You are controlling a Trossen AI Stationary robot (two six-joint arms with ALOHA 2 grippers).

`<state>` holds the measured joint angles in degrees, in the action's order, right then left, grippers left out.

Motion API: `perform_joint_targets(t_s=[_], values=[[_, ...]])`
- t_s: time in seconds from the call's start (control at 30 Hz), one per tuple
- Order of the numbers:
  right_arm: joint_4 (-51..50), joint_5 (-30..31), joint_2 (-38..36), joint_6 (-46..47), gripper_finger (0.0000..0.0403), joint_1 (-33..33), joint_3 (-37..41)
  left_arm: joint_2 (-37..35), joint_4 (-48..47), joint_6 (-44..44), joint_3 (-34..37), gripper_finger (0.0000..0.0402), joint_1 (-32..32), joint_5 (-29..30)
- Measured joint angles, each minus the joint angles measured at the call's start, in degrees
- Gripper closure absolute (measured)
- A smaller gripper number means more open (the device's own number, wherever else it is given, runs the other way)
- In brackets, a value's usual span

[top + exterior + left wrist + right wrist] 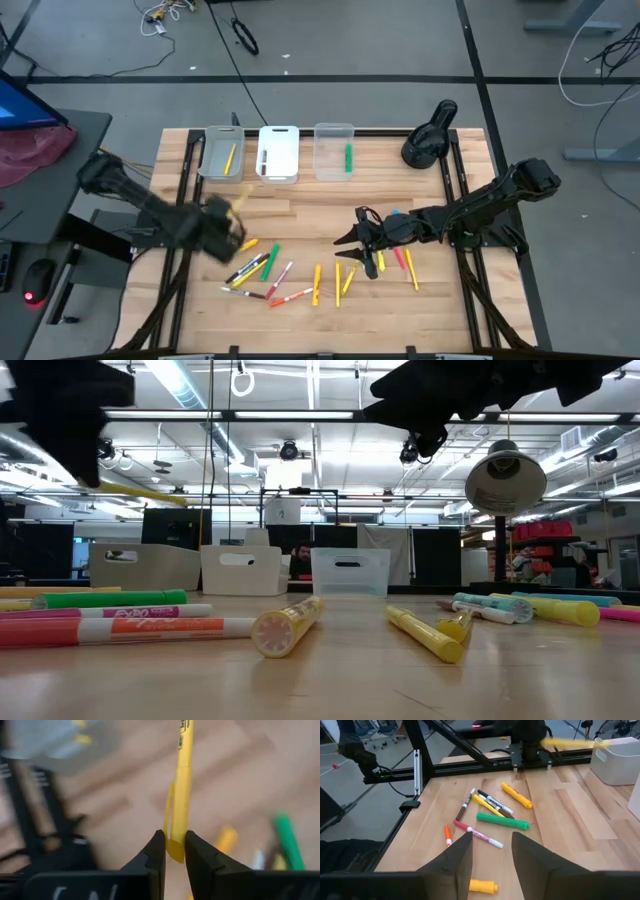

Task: Pick & Place Markers
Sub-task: Move the transparent bin to the right of the white bin, then put the pink erase marker into the white bin

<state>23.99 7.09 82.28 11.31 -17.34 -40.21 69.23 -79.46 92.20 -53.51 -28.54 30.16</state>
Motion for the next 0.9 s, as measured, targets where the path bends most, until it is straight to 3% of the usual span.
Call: perform_joint_targets(t_s=[0.1, 0.27, 0.4, 0.53, 0.7, 0.9], values=[[0.0, 0.0, 0.0, 0.0, 0.0266, 0.0, 0.0, -5.0, -4.3, -5.6, -0.2, 0.0348, 12.6, 0.1], [0.4, 0.4, 0.0, -0.7, 0.0266, 0.2, 0.0, -9.8, 0.2, -26.1, -0.2, 0.0349, 36.3, -2.3], [0.5, 2.5, 0.0, -1.0, 0.0266, 0.4, 0.0, -9.1, 10.2, -45.4, -0.1, 0.0349, 54.3, -9.5], [0.5, 3.1, 0.0, -1.0, 0.0266, 0.4, 0.0, -4.9, 18.3, -57.4, 0.6, 0.0353, 68.7, -16.2], [0.5, 3.0, 0.0, 0.2, 0.0266, 0.4, 0.0, 2.8, 22.7, -64.0, 0.6, 0.0374, 79.9, -18.3], [0.5, 3.0, 0.0, 0.2, 0.0266, 0.4, 0.0, 10.2, 27.8, -67.8, 0.6, 0.0395, 83.1, -19.1]])
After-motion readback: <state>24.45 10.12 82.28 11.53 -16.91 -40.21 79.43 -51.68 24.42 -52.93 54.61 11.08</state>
